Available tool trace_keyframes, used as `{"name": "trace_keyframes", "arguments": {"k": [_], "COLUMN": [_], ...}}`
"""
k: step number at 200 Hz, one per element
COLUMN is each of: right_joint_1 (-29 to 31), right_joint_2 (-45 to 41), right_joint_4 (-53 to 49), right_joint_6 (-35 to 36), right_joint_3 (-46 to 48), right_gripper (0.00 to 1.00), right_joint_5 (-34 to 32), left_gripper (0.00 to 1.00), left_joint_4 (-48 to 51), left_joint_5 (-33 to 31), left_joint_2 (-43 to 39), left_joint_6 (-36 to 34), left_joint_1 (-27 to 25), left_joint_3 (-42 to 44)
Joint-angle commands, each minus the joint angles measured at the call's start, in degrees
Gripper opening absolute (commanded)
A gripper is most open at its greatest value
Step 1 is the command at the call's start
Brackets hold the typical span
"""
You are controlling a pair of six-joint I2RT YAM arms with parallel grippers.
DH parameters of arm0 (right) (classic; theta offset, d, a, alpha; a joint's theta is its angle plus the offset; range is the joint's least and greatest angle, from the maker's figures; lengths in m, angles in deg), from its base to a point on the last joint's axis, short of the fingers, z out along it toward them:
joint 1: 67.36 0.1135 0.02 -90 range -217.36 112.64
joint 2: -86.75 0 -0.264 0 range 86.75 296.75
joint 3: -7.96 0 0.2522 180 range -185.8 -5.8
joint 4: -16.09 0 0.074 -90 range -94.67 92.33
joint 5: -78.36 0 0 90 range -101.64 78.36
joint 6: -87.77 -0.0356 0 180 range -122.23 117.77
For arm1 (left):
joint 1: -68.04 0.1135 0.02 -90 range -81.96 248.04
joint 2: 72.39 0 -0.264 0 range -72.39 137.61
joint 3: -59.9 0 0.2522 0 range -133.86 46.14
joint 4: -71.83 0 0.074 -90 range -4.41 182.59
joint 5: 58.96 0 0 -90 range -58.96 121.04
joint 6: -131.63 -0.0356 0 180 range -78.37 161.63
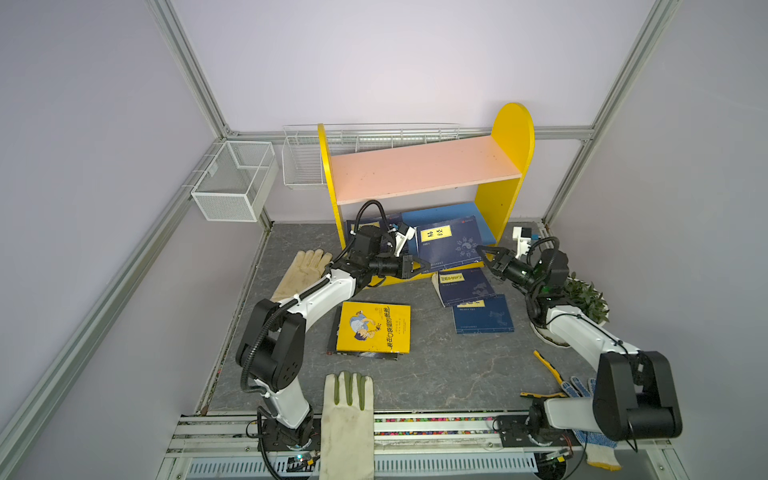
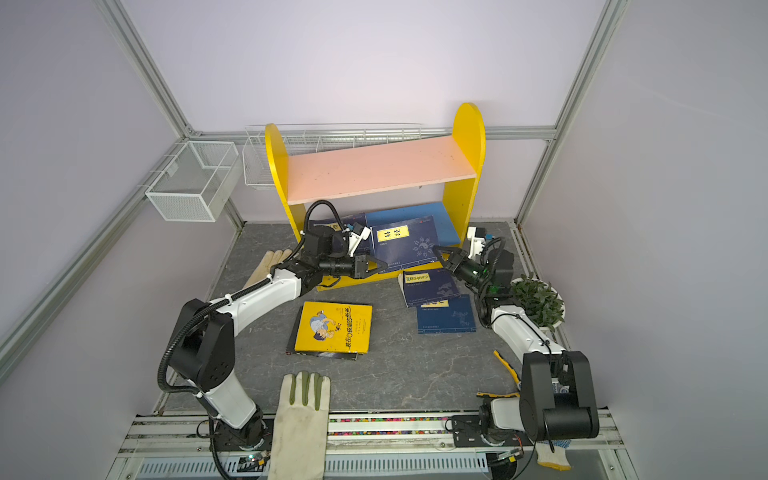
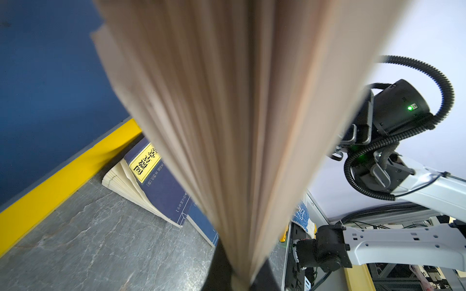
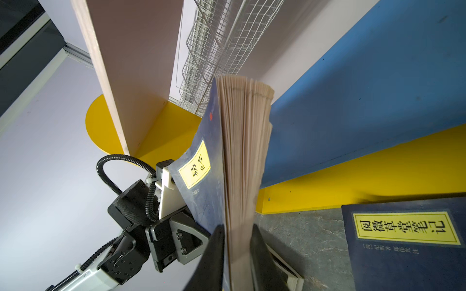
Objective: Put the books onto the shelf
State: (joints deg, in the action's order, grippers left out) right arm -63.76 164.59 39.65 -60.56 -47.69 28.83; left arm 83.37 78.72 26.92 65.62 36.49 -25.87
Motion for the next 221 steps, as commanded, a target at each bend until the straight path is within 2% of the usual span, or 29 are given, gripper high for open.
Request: {"name": "trace_keyframes", "arguments": {"k": [1,12,34,41,70,106,134,156,200,221], "right_joint_1": [0.74,0.73,0.75,0.88,1.40,6.61,10.27,12.72,18.97,21.19], "right_joint_2": [-0.06,-0.30,-0.65,-0.70,-0.27,1.94,7.41,13.15,23.97,27.98], "right_joint_4": [3.02,2.79,2.27,2.72,4.95,1.35,7.51,11.53,12.36,9.98], "right_joint_6": [-1.11,-0.83,-0.72,-0.97,-2.58,1.14,-2.13,-4.79,-4.39,-3.23], "right_joint_3": [0.85,0.81,0.67,0.67,-0.65,-5.95,-9.47,-13.53,-23.09,-27.53], "right_gripper": [0.12,0.09,0.07,0.07,0.07,0.07,0.07,0.07,0.07,0.07], "right_joint_5": [2.60,2.45,1.32,0.83,-0.70,-3.21,-6.78,-9.09,-12.66,-14.45], "left_gripper": [0.00,0.00,0.48,0.59,0.71,0.78,0.79,0.79,0.77,0.77], "left_joint_4": [-2.36,-2.18,-0.86,-0.12,-0.32,-5.56,-8.60,-9.26,-9.13,-6.45], "left_joint_5": [-1.30,-2.93,-8.27,-9.98,-19.23,-32.11,-42.60,-50.34,-63.09,-73.02], "left_joint_2": [-1.80,-2.18,-3.67,-4.33,-9.60,-18.63,-23.94,-27.76,-37.49,-42.84], "left_joint_6": [0.05,0.01,-1.47,-2.27,-4.58,-4.63,-3.33,-0.70,4.25,9.41], "left_joint_1": [0.00,0.00,0.00,0.00,0.00,0.26,0.43,1.12,1.31,1.32], "left_joint_3": [0.39,0.68,2.07,2.56,7.12,15.51,21.75,25.24,32.45,36.08]}}
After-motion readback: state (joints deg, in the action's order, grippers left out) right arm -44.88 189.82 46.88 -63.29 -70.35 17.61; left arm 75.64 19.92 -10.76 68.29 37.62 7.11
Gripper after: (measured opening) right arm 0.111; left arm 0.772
